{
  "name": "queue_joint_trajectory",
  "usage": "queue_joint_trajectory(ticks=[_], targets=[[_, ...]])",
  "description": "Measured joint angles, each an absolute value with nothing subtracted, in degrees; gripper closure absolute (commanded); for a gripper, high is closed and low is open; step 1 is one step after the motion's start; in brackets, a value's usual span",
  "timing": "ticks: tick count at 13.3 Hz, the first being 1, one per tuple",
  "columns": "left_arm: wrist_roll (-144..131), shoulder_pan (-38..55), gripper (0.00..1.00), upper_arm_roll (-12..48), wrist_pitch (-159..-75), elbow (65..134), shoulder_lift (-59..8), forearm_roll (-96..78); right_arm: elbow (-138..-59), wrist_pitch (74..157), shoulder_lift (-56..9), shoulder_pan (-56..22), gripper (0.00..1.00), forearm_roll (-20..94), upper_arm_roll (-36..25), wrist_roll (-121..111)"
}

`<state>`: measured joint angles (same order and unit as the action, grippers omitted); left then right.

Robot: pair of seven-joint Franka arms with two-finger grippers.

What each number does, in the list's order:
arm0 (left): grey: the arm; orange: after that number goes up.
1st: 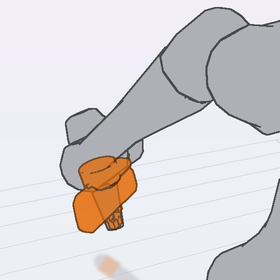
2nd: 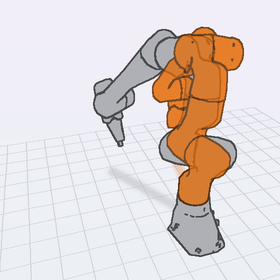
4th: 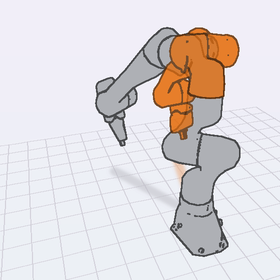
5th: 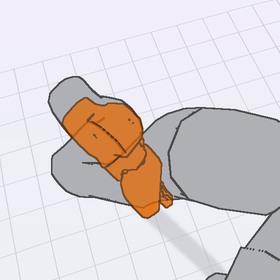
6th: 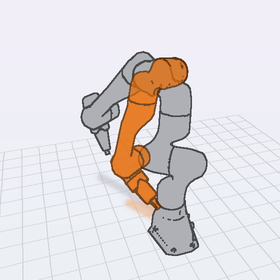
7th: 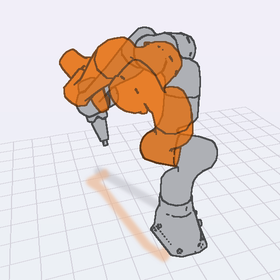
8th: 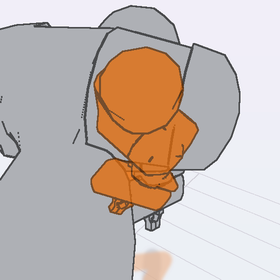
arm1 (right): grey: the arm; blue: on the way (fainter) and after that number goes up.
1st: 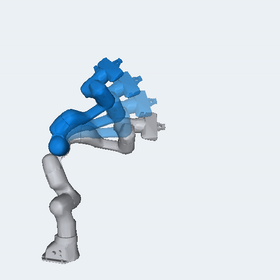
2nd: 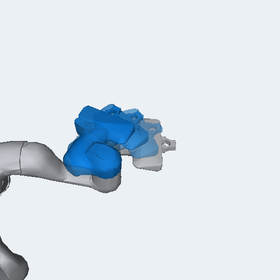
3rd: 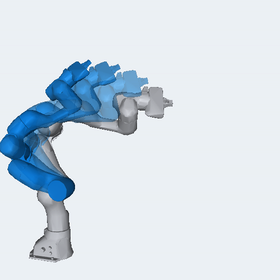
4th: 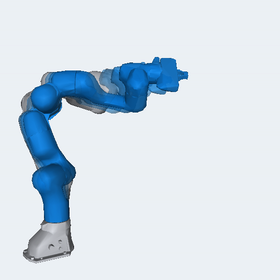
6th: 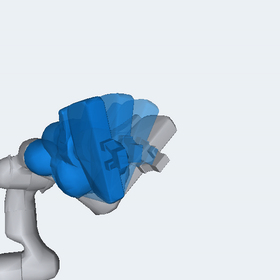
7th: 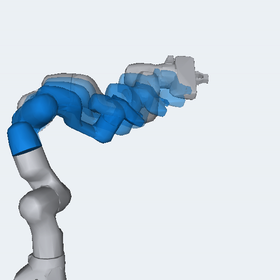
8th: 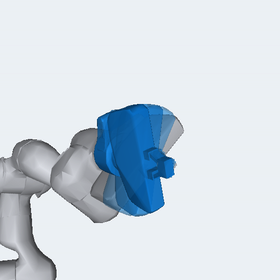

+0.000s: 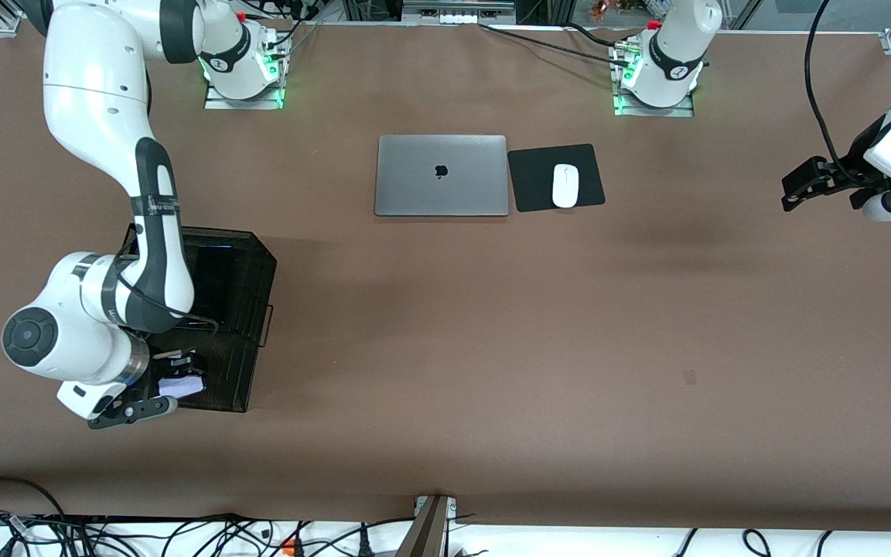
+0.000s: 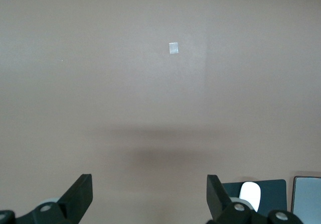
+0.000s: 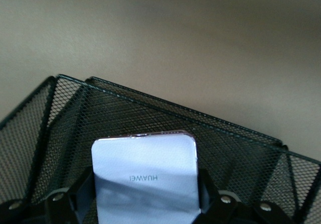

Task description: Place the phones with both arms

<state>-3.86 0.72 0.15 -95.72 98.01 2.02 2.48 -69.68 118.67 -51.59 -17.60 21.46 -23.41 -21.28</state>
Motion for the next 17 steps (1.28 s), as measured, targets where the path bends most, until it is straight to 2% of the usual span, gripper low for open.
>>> queue_joint_trajectory(ticks=[4, 7, 13, 17], targets=[[-3.9, 0.7, 0.00, 0.1, -95.7, 98.0, 2.0, 2.5, -69.8, 117.7, -51.3, -15.3, 0.00, 23.3, -23.5, -20.6], [-3.9, 0.7, 0.00, 0.1, -95.7, 98.0, 2.0, 2.5, -69.2, 113.9, -49.4, -14.9, 0.00, 23.3, -24.5, -20.6], [-3.9, 0.7, 0.00, 0.1, -95.7, 98.0, 2.0, 2.5, -68.4, 98.0, -38.0, -15.7, 0.00, 18.5, -26.2, -20.6], [-3.8, 0.7, 0.00, 0.2, -95.2, 98.0, 2.0, 2.5, -70.0, 91.4, -31.2, -18.1, 0.00, 13.3, -26.2, -17.8]])
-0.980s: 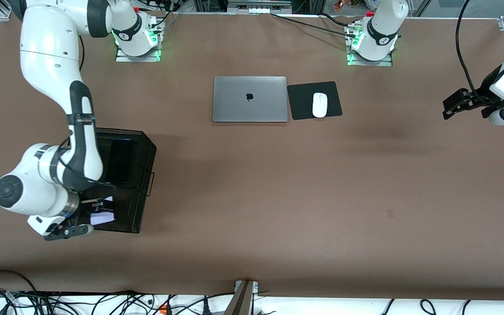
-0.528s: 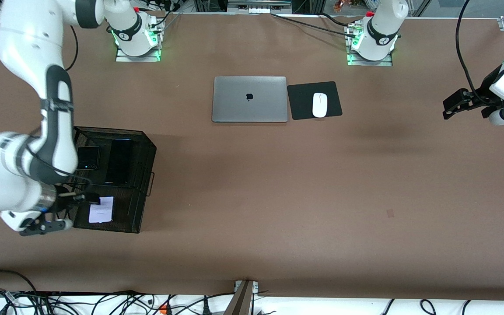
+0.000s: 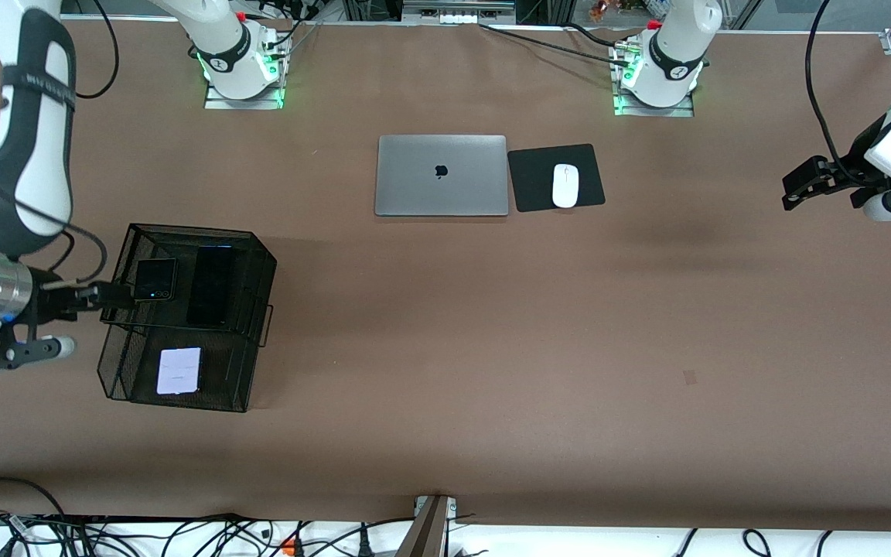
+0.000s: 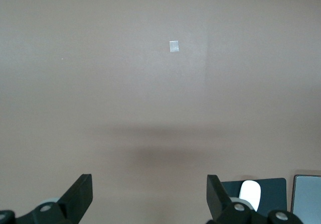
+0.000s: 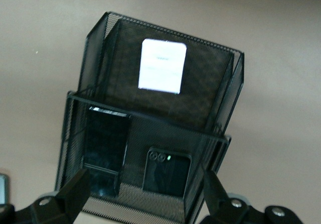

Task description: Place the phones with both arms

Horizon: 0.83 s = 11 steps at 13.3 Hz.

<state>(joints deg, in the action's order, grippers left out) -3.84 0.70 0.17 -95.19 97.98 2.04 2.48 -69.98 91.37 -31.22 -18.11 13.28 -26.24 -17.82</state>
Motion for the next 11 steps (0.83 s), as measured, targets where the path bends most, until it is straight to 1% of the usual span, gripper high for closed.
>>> queue_joint_trajectory(ticks=[2, 5, 6, 8, 10, 11], targets=[[-3.8, 0.7, 0.00, 0.2, -94.9, 98.0, 2.0, 2.5, -74.5, 91.3, -26.2, -20.2, 0.00, 8.2, -25.6, -12.4], [-3.8, 0.7, 0.00, 0.2, -94.8, 98.0, 2.0, 2.5, -83.1, 91.4, -15.5, -19.0, 0.00, 1.3, -18.0, -2.9], [-3.8, 0.7, 0.00, 0.2, -94.8, 98.0, 2.0, 2.5, -85.8, 91.4, -12.0, -17.1, 0.00, 0.4, -15.2, -1.2], [-3.9, 0.6, 0.00, 0.0, -94.6, 98.0, 2.0, 2.5, -89.8, 91.4, -6.3, -10.0, 0.00, -0.4, -9.1, -0.3], [-3.9, 0.2, 0.00, -0.3, -94.6, 97.9, 1.3, 2.5, -91.5, 91.2, -3.7, -3.5, 0.00, -0.5, -5.3, -0.3], [-3.9, 0.2, 0.00, -0.2, -94.7, 97.6, 0.9, 2.5, -91.7, 91.0, -3.2, -1.8, 0.00, -0.5, -4.4, -0.4]])
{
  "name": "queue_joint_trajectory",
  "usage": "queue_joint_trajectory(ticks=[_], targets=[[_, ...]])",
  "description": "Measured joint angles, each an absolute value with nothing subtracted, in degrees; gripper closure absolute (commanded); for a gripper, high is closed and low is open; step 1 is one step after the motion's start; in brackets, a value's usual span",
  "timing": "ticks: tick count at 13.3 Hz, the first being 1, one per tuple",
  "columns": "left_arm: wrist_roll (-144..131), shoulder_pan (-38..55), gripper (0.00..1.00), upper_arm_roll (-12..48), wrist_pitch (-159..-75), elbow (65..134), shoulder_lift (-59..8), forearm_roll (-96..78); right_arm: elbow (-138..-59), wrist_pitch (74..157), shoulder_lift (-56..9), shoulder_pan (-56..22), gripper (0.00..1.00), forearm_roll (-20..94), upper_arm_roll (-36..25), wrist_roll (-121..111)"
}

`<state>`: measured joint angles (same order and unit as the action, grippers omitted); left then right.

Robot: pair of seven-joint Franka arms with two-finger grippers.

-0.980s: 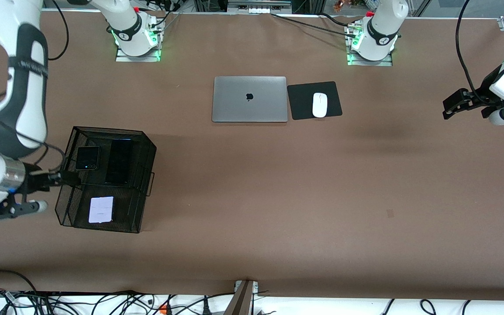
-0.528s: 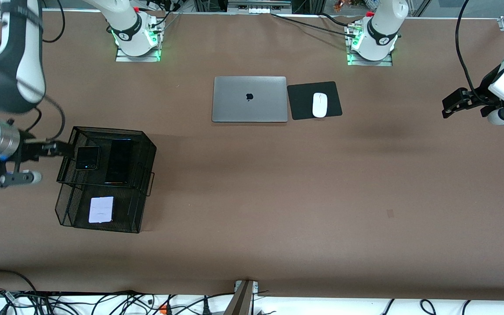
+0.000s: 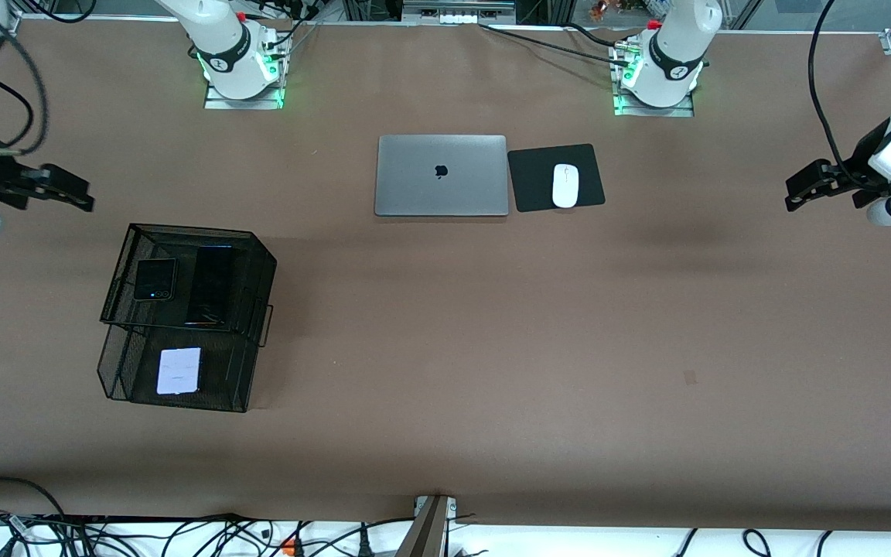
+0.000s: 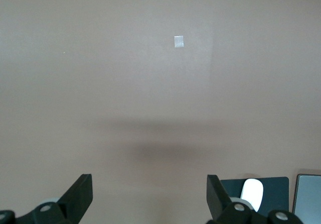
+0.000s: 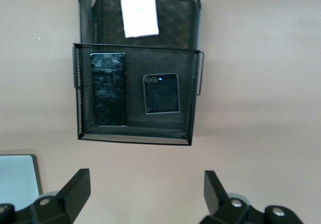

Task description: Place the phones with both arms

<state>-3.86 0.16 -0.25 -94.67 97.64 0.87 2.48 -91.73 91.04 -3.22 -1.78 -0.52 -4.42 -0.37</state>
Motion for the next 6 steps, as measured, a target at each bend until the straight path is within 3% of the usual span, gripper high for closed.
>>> queue_joint_trajectory(ticks=[6], targets=[[-3.9, 0.2, 0.00, 0.1, -94.8, 95.9, -0.2, 2.5, -91.9, 90.7, -3.3, -0.8, 0.00, -0.5, -3.2, -0.3]])
